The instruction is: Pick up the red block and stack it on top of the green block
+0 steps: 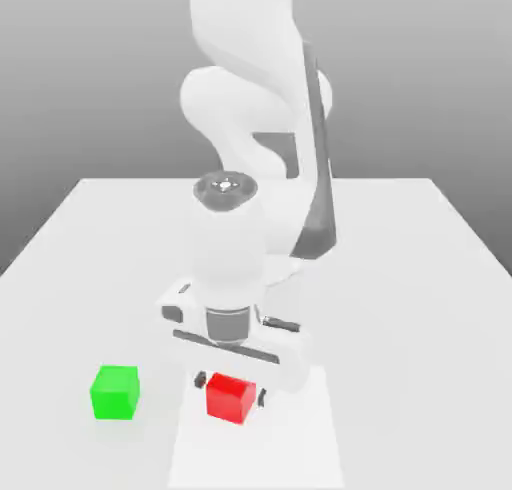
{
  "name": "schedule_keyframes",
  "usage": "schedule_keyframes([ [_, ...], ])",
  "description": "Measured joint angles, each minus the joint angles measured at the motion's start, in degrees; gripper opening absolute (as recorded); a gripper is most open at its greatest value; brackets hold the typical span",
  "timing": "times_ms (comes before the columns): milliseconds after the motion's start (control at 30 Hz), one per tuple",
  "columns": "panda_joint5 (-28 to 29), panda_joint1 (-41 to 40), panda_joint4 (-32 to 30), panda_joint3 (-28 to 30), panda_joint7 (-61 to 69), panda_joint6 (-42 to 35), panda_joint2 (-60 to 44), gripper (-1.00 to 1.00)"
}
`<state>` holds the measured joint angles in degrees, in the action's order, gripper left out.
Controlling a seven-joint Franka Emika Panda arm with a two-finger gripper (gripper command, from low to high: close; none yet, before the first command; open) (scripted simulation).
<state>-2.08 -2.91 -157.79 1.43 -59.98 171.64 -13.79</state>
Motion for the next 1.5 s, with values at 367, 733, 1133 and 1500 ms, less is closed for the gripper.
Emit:
schedule_keyframes([
  [367, 2.0, 0.1, -1.7, 0.7, -1.3, -10.5, 12.3, -1.00],
  [733, 2.9, -4.0, 0.4, 7.6, 25.5, -15.5, 15.4, -1.00],
  [1133, 3.5, -10.3, 3.1, 13.0, 57.0, -19.6, 16.5, -1.00],
  [1500, -4.6, -11.2, 3.9, 10.7, 65.2, -9.0, 4.7, 1.00],
])
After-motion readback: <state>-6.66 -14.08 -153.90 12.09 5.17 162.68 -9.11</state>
